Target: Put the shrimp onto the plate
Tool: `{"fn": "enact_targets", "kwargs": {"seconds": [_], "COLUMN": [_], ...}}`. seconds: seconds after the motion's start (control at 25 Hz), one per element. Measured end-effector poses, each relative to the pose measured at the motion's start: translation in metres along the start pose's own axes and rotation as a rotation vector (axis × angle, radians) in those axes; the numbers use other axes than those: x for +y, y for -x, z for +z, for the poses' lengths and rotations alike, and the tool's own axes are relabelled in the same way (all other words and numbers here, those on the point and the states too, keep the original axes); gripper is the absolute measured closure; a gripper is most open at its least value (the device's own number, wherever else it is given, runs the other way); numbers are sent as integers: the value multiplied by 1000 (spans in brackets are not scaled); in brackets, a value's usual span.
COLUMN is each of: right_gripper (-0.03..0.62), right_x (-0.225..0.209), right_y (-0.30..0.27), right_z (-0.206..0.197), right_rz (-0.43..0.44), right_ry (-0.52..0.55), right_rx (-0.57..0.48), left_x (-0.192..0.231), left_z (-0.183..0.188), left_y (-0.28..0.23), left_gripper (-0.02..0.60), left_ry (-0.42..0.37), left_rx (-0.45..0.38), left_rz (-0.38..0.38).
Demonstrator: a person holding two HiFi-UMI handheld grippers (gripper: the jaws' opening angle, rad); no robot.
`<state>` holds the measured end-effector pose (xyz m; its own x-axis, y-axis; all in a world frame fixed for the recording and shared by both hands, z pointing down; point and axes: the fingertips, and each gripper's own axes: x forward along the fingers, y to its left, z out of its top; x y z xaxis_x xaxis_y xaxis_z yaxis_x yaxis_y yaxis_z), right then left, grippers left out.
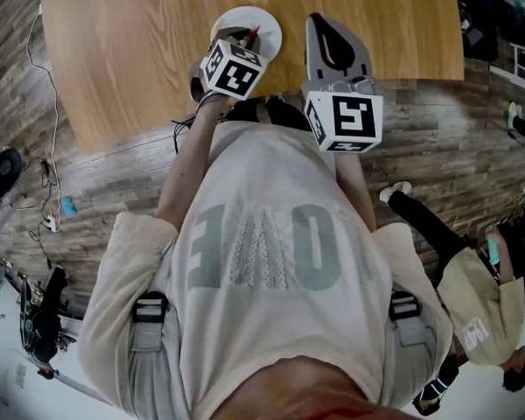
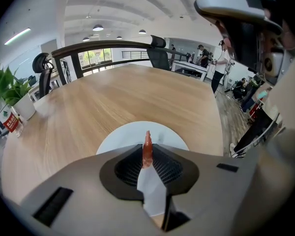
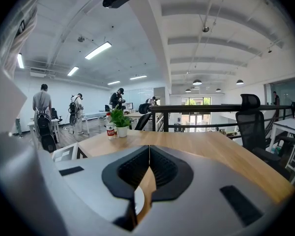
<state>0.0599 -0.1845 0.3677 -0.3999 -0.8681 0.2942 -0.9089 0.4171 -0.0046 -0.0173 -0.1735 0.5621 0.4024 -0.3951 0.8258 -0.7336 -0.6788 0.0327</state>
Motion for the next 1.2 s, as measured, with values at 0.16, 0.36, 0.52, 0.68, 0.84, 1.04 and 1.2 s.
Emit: {"fn": "enact_targets", "kwargs": {"seconds": [0.16,0.36,0.52,0.68,0.84,1.04,1.2], "right_gripper": [574,574,574,574,574,574,574], "right_x": [0,-3,-3,-4,-5,-3,-2], "right_y": [0,2,2,3,5,3,2], "right_z": [-1,-2,-3,-3,-3,-1,-2], "right_rz": [-2,-5,-5,-3,1,10,16], "right_ry": [-3,-5,-5,-6,-6,-3,-1], "right_rx": [2,2,1,-3,-6,-10,-9], "left_x": [2,3,2,0,-4,1,3], "left_z": [1,3,2,2,5,7,9], "left_y": [-2,0,0,1,2,6,8], "left_gripper": [515,515,514,499,437,437,437], "left_ry": [6,17,32,43,84,98,105], "left_rx": [-7,-24,-34,-44,-61,-75,-86], "left_rz": [4,13,6,-5,-21,-7,3]}}
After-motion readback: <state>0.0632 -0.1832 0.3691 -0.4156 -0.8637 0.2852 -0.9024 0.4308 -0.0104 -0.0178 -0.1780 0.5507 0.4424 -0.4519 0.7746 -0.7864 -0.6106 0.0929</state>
